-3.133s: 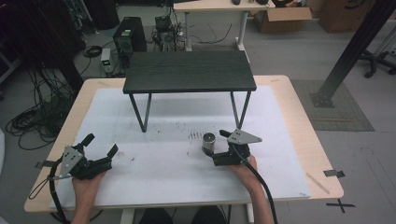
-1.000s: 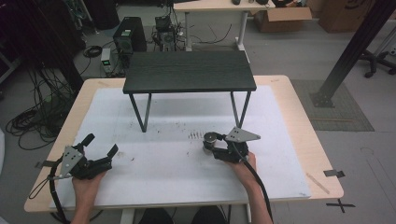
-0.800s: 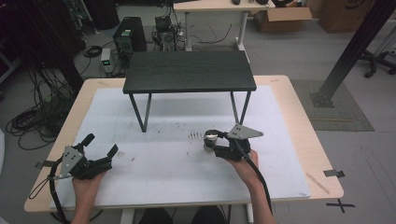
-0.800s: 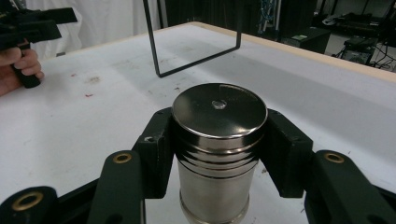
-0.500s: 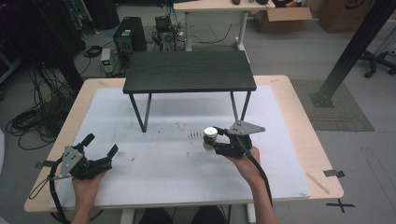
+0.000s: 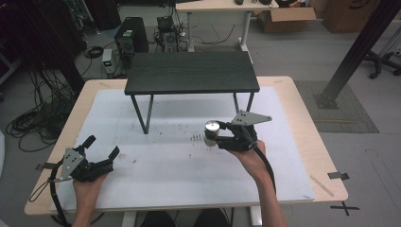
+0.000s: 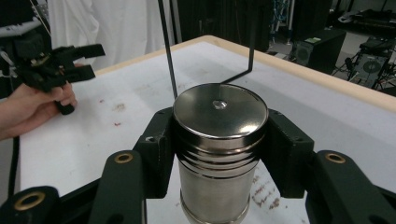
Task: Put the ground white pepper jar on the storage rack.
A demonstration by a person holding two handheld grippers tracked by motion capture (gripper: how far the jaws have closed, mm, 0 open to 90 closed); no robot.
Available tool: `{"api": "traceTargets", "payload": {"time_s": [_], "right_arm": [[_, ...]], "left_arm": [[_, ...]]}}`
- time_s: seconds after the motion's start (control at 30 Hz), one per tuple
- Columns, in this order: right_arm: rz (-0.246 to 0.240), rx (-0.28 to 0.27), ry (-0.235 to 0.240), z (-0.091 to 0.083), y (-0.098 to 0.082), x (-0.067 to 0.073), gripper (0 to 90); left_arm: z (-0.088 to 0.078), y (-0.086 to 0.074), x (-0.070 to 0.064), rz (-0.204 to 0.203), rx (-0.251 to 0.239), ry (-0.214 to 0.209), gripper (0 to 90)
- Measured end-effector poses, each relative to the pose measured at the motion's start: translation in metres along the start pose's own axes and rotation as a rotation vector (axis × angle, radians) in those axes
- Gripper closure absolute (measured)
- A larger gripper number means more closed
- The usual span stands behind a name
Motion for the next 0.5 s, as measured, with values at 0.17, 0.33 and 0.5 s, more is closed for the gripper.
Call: {"api": "traceTargets", "payload": {"time_s": [0.17,0.33,0.5], "right_arm": [[0.006,0.005,0.013,-0.003,0.02,0.001,49.4],[-0.004,0.018,0.023,-0.002,0.037,0.002,49.4],[-0.011,0.016,0.034,-0.002,0.056,0.001,49.4]], "left_arm": [[0.0,0.0,0.0,-0.001,0.0,0.0,2.3],[0.0,0.0,0.0,-0.001,0.0,0.0,2.3],[0.0,0.0,0.0,-0.002,0.0,0.0,2.3]]}}
Point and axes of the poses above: each handheld gripper's, and its own axes: z roughly forward along the jaws, y roughly out of its top, x roughly to its left, the point moved 4 cm from there along z, roughly forward along the jaws, and after that the axes turned 11 degrees about y, right-handed, at the moved point
